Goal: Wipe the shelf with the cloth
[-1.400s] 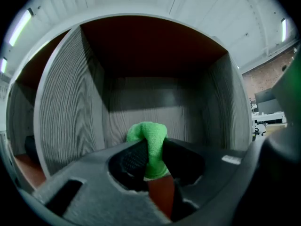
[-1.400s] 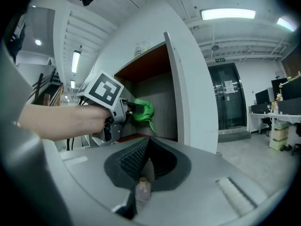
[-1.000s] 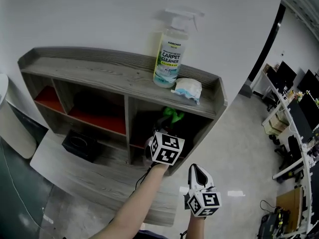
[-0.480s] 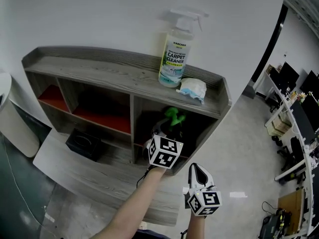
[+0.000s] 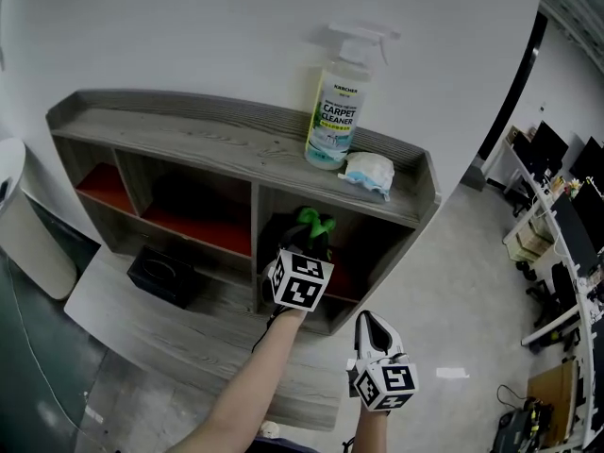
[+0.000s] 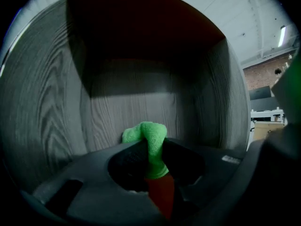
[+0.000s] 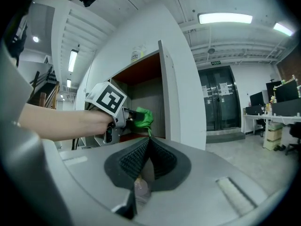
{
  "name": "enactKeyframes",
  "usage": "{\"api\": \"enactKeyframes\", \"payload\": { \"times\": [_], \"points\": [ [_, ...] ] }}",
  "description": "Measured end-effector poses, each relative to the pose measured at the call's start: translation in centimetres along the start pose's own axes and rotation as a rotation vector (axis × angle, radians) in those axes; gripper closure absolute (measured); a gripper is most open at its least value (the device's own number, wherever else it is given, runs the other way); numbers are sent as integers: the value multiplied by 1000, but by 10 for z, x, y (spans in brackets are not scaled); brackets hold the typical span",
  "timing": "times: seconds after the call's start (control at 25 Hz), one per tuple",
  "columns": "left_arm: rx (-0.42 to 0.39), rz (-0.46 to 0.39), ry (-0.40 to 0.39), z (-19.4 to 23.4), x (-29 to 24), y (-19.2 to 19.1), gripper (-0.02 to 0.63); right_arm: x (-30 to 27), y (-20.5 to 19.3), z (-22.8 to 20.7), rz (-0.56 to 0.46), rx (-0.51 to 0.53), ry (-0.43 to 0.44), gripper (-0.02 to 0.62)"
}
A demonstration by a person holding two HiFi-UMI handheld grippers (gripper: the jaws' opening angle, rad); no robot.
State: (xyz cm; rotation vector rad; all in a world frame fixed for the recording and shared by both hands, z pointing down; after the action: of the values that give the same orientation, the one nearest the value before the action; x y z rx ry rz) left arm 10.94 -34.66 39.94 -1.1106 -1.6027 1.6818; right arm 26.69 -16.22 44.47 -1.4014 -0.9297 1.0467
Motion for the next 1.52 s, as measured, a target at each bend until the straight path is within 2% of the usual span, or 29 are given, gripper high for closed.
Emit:
{"api": "enactKeyframes", "payload": {
  "times": [0.36,0.64,0.88,1.08,1.52],
  "points": [
    [-44,1,-152,-56,-24,8,520,27,-2,-26,10,-7,-101,586],
    [-54,-21,-181,-57,-15,9,520,26,-3,-23,11,-11,-99,586],
    [-40,-99,-205,-43,33,10,520,15,-1,-9,-1,-12,-70,586],
    [-8,-158,-185,-27,88,4,518,7,7,6,-48,1,-74,586],
    [-41,-206,-140,9,168,-10,518,0,18,31,-108,16,-113,586]
  ]
}}
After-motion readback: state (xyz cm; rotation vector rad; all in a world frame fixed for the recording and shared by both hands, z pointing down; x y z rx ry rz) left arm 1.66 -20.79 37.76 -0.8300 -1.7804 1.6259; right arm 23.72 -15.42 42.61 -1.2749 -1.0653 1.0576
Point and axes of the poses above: the fingertips, and each gripper's own axes: x backward along the fingers, z to its left, y out of its top, the point moved 9 cm from there along x, backward along the fingers, and after that the axes turned 3 degrees about x, right-handed, at the moved point
